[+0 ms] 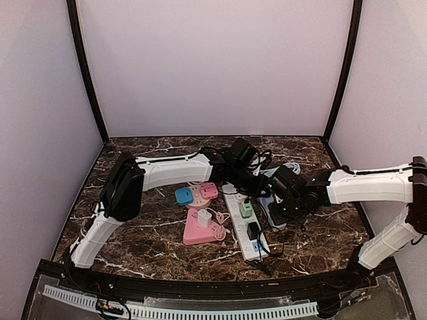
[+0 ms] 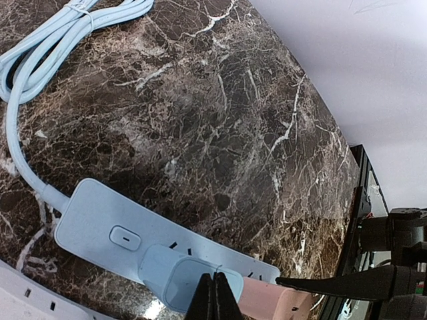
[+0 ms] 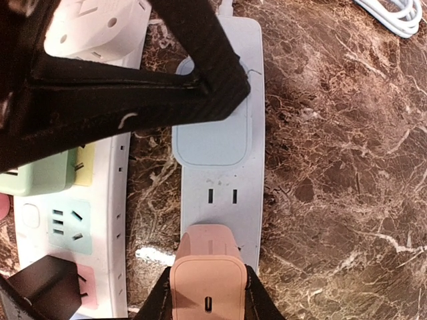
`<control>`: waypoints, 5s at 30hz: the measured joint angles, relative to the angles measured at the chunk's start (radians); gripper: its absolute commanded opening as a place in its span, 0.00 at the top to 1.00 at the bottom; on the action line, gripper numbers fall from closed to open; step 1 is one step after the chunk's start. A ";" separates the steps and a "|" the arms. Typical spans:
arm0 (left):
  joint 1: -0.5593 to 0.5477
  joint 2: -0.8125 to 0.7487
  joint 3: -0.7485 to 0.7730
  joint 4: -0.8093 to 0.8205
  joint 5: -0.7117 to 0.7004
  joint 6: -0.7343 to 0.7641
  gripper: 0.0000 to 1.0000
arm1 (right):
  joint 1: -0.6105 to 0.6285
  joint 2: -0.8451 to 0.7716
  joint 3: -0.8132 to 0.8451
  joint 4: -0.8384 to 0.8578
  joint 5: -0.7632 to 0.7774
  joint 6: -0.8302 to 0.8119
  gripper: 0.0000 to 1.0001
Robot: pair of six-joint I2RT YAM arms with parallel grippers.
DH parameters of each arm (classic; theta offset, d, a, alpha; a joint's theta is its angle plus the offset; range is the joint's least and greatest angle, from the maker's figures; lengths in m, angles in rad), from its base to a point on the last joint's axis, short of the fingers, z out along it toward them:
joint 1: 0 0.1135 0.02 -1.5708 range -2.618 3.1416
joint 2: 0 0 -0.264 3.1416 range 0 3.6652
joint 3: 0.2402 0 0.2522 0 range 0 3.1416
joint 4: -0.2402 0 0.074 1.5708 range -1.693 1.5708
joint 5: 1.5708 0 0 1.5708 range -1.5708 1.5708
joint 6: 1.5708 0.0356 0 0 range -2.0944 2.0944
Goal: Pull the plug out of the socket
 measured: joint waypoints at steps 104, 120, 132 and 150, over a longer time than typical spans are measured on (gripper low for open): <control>0.083 -0.044 0.021 -0.153 -0.056 -0.008 0.75 | -0.225 0.150 0.083 0.257 -0.207 -0.095 0.42; 0.084 0.135 0.245 -0.146 0.016 -0.009 0.86 | -0.162 0.206 0.121 0.209 -0.085 -0.097 0.86; 0.048 0.190 0.288 -0.157 -0.002 0.003 0.89 | -0.137 0.205 0.121 0.206 -0.050 -0.080 0.91; 0.019 0.215 0.325 -0.175 -0.068 0.039 0.90 | -0.127 0.135 0.075 0.174 -0.045 -0.035 0.94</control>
